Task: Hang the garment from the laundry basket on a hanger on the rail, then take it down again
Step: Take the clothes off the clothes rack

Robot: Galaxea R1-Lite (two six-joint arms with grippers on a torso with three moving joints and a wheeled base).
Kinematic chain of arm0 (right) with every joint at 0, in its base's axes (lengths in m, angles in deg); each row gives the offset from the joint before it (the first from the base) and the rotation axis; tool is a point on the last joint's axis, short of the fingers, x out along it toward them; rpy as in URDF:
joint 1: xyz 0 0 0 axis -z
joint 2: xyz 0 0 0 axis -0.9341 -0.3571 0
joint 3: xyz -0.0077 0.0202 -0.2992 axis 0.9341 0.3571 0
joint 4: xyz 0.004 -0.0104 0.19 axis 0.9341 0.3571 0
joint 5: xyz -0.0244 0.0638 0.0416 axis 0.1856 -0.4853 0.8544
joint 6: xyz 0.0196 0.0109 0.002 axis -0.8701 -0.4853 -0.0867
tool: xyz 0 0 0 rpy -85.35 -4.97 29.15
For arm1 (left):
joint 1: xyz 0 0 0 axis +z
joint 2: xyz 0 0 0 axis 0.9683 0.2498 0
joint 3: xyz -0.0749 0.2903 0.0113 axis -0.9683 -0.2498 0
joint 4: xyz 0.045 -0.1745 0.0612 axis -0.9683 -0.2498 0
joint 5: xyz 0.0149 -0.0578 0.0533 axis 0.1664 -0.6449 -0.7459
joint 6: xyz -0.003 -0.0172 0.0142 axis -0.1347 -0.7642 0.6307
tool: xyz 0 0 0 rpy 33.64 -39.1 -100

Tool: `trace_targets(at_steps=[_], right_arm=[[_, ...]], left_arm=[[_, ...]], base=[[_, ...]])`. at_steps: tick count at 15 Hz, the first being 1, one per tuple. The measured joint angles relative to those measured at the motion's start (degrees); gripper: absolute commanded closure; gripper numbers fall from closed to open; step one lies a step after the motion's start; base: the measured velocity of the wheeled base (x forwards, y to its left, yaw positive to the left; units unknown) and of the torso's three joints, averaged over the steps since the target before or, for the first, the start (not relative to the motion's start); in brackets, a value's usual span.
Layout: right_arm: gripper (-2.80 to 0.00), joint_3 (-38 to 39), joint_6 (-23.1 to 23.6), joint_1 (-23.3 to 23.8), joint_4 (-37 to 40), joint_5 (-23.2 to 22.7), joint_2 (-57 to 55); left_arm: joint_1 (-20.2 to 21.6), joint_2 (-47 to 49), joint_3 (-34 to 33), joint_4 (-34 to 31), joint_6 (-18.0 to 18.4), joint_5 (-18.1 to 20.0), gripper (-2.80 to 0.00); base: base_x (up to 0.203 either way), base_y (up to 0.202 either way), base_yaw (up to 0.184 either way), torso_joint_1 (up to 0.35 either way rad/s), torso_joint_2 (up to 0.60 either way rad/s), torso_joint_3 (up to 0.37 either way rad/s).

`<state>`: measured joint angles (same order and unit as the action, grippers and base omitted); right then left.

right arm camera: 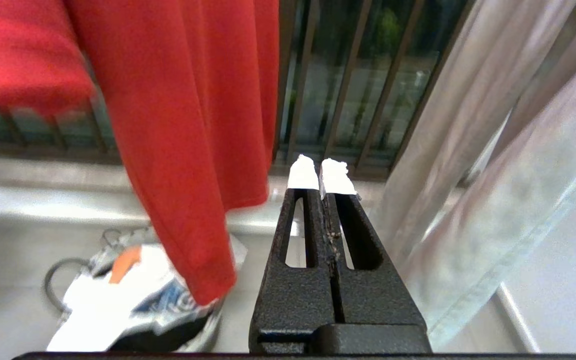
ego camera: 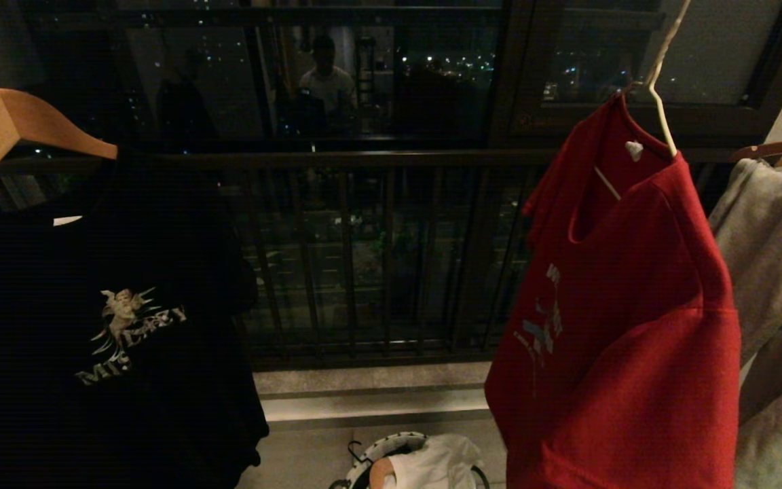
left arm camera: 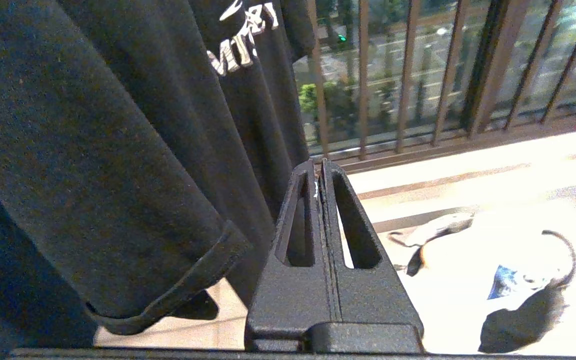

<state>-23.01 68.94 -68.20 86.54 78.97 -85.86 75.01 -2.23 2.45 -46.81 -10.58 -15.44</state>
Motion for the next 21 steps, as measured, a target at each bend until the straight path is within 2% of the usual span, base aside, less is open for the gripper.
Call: trace_targets(at_steps=[3, 21], right_arm=[[0.00, 0.0, -2.0, 0.0, 0.1, 0.0, 0.0], [0.00, 0.1, -2.1, 0.0, 0.1, 0.0, 0.0]], left_arm=[[0.0, 0.0, 0.0, 0.0, -2.3, -0.6, 0.00], [0.0, 0.0, 0.0, 0.0, -2.4, -0.6, 0.00]], base=[[0.000, 0.000, 0.000, 0.000, 0.00, 0.000], [0.000, 0.000, 0.000, 0.000, 0.00, 0.000]])
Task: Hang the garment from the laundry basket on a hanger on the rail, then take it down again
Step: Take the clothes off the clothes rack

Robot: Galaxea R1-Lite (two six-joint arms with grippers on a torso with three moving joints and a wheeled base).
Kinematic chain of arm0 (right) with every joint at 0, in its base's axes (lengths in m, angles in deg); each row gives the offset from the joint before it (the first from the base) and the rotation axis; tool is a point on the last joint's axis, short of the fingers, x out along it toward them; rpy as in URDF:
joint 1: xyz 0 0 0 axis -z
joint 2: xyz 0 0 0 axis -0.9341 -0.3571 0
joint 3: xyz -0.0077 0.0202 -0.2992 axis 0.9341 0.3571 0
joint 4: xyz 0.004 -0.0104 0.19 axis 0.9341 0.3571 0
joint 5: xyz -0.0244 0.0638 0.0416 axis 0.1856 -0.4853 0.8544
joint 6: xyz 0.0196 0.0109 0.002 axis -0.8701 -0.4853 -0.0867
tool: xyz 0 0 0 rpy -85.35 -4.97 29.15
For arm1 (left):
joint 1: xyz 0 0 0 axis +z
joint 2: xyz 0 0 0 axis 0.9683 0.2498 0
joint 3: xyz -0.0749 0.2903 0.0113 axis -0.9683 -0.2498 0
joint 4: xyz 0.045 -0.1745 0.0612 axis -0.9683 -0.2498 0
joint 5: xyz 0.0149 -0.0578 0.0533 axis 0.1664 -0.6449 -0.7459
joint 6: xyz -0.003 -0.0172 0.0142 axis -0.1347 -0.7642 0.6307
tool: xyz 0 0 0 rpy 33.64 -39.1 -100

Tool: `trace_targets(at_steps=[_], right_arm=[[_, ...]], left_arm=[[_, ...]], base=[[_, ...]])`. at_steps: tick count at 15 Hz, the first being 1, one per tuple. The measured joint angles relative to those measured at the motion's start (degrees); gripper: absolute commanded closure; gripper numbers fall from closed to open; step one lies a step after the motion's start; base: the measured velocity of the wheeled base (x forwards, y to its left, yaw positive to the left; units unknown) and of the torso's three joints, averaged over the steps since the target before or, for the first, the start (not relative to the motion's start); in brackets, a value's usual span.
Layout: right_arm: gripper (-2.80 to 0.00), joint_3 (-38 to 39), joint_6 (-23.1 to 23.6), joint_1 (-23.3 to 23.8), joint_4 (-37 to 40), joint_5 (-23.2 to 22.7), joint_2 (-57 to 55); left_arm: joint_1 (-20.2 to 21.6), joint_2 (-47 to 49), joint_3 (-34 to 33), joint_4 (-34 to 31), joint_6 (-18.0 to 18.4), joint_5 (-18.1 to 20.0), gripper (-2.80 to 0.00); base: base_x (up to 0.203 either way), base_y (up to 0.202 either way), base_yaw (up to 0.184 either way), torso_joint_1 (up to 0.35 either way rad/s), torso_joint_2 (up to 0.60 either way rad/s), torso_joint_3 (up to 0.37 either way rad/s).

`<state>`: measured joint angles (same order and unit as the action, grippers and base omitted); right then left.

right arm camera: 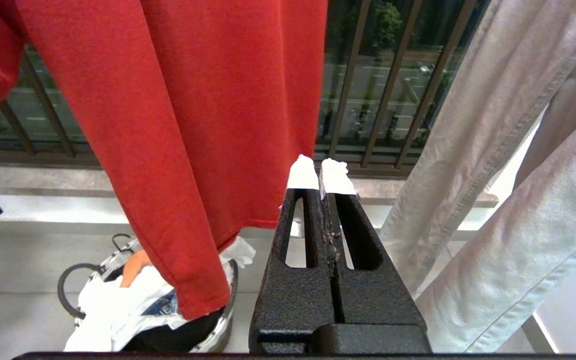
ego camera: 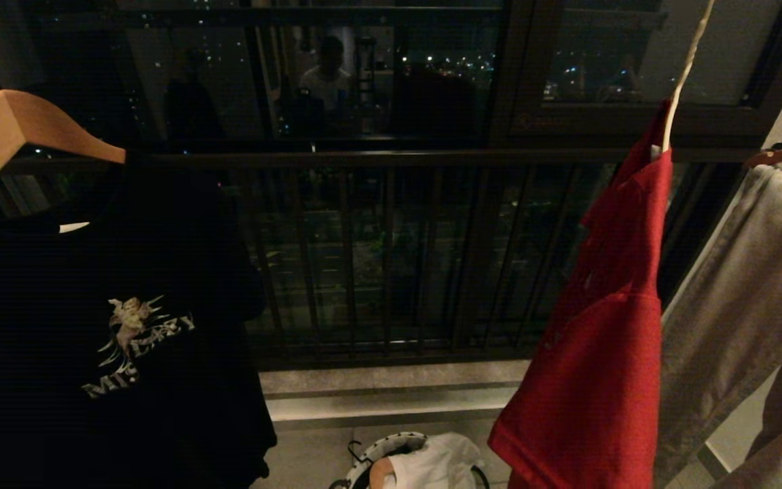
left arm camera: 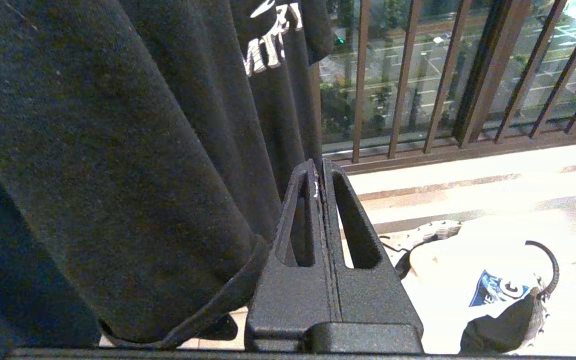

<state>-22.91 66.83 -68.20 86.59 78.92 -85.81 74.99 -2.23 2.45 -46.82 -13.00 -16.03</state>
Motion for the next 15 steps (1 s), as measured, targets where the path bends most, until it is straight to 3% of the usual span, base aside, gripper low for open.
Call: trace_targets(at_steps=[15], right_arm=[[0.00, 0.0, 0.3, 0.0, 0.0, 0.0, 0.0]], left_arm=[[0.0, 0.0, 0.0, 0.0, 0.0, 0.0, 0.00]], base=[[0.000, 0.000, 0.000, 0.000, 0.00, 0.000]])
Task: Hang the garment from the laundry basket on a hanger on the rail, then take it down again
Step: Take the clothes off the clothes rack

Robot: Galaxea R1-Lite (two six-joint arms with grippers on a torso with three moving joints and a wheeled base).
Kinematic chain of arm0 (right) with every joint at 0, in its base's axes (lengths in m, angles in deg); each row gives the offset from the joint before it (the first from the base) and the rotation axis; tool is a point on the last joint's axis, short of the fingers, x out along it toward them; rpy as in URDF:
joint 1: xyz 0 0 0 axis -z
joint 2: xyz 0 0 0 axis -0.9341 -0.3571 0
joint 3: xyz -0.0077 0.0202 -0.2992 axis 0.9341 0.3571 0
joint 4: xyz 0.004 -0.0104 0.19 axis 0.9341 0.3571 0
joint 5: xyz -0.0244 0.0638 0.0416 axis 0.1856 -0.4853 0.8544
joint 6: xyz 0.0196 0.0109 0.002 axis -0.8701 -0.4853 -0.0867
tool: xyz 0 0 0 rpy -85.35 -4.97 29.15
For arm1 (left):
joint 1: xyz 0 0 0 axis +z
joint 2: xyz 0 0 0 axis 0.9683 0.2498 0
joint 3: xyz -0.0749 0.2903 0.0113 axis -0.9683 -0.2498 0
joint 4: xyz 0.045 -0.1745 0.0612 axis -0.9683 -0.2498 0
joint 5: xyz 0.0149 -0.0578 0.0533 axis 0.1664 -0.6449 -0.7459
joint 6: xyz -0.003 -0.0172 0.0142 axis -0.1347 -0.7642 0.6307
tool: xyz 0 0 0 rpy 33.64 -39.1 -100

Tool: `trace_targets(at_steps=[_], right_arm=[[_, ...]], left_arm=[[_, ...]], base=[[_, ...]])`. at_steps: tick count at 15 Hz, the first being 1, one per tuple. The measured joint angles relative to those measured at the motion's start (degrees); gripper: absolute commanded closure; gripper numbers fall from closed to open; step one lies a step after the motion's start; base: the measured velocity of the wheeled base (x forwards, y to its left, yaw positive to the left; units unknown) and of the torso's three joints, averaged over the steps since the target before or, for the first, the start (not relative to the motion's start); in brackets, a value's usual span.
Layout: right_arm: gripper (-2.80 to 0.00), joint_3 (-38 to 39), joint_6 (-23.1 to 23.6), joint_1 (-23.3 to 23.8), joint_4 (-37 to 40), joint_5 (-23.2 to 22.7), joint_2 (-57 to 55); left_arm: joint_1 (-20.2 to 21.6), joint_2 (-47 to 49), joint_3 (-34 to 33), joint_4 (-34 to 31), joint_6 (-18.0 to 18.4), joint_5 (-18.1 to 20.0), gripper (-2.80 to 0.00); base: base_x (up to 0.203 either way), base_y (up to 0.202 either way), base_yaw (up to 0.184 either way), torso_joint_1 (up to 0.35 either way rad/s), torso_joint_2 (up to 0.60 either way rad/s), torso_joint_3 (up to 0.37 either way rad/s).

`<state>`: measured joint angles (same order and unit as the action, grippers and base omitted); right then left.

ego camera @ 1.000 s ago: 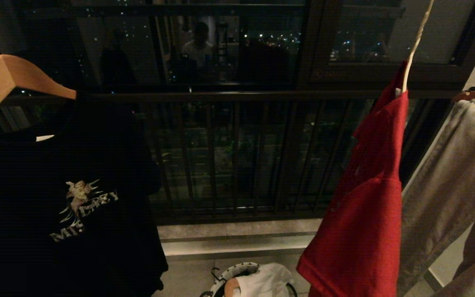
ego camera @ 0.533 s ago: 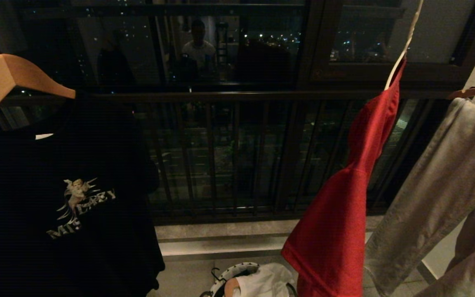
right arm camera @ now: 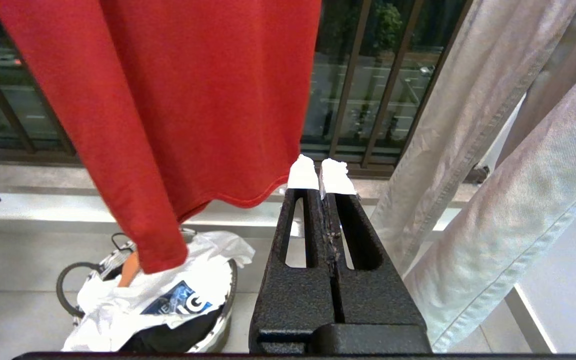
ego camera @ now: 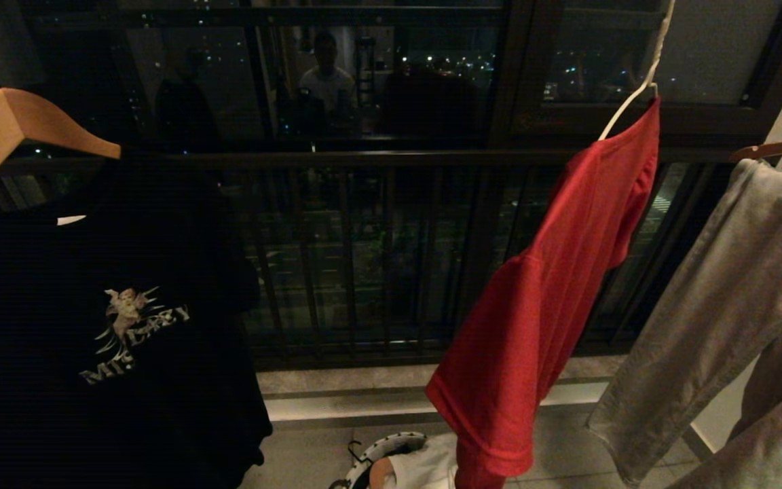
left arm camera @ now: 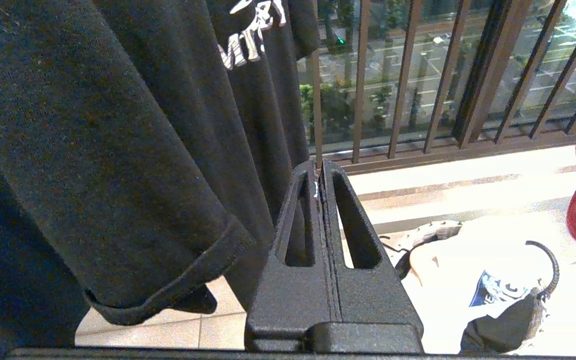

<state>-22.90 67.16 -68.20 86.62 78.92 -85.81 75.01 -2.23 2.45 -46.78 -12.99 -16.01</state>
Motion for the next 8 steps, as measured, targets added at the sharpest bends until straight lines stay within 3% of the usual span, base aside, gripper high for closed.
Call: trace_targets(at_steps=[8], right_arm=[[0.00, -0.1, -2.6, 0.0, 0.0, 0.1, 0.0]], left_arm=[[0.0, 0.0, 0.0, 0.0, 0.0, 0.0, 0.00]], base=[[0.000, 0.000, 0.000, 0.000, 0.00, 0.000]])
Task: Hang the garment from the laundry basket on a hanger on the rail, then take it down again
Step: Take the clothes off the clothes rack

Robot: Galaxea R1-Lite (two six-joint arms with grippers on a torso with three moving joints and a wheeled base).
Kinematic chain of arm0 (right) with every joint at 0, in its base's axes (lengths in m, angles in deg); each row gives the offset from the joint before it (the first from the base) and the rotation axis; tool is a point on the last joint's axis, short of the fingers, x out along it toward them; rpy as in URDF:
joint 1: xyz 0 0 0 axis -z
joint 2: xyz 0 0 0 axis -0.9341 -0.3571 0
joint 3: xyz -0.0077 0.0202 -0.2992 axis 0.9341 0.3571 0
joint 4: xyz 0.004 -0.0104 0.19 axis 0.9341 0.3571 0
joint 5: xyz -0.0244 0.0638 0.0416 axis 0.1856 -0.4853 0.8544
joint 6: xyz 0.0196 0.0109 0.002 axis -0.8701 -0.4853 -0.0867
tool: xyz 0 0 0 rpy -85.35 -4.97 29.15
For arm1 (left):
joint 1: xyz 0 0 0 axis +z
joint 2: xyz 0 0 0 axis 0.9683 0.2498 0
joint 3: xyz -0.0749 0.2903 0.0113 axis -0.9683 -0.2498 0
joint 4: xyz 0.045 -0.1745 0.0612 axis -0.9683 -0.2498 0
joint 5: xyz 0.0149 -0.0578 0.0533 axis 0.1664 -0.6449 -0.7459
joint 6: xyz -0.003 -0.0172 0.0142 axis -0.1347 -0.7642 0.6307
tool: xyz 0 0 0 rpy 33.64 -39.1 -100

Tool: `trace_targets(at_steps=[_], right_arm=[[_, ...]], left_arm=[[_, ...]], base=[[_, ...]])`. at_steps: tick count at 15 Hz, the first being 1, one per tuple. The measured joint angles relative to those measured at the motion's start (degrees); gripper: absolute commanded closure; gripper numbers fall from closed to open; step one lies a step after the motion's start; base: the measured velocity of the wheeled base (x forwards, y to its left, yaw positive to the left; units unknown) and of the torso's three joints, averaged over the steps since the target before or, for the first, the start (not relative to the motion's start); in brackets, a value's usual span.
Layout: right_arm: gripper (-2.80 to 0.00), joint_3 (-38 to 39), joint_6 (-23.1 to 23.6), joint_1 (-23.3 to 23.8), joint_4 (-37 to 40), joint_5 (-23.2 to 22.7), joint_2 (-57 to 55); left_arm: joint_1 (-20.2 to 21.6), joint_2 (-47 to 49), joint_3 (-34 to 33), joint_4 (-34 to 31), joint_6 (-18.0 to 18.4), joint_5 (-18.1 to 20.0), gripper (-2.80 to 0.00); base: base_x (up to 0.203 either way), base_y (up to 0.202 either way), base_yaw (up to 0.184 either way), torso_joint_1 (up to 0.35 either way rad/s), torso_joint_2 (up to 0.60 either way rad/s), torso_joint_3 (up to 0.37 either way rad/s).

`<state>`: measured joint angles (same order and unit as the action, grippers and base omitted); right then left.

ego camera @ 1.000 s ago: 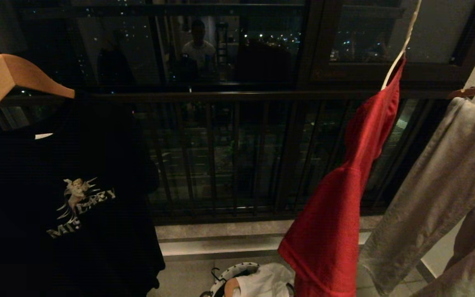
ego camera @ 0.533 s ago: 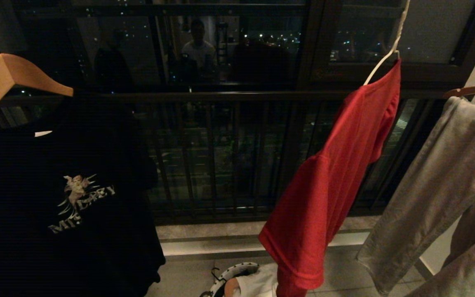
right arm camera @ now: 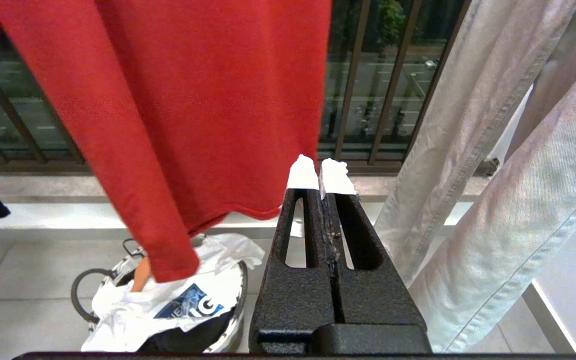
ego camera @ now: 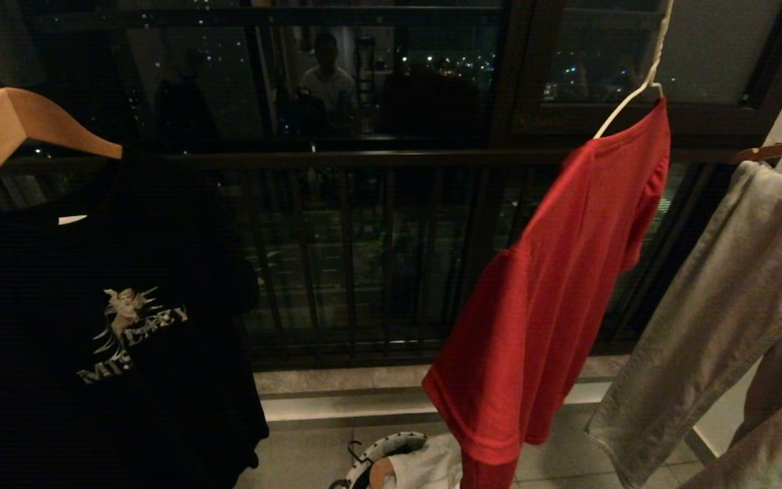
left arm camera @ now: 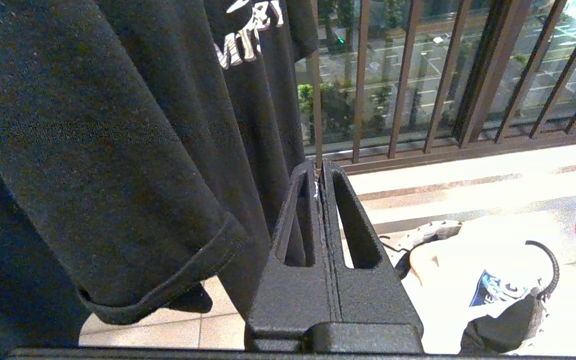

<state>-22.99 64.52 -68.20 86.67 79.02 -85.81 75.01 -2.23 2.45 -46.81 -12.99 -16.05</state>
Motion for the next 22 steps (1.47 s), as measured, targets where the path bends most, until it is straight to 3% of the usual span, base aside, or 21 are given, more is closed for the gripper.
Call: trace_targets(at_steps=[11, 18, 22], right_arm=[[0.00, -0.8, -0.1, 0.0, 1.1, 0.3, 0.0], [0.00, -17.8, -0.2, 0.0, 4.3, -0.3, -11.0], [0.00, -26.7, -0.2, 0.0, 4.4, -3.1, -19.9]], left_arm=[[0.0, 0.0, 0.0, 0.0, 0.0, 0.0, 0.00], [0.0, 0.0, 0.0, 0.0, 0.0, 0.0, 0.00], [0.0, 0.0, 0.0, 0.0, 0.0, 0.0, 0.00]], base=[[0.000, 0.000, 0.000, 0.000, 0.00, 0.000], [0.000, 0.000, 0.000, 0.000, 0.00, 0.000], [0.000, 0.000, 0.000, 0.000, 0.00, 0.000]])
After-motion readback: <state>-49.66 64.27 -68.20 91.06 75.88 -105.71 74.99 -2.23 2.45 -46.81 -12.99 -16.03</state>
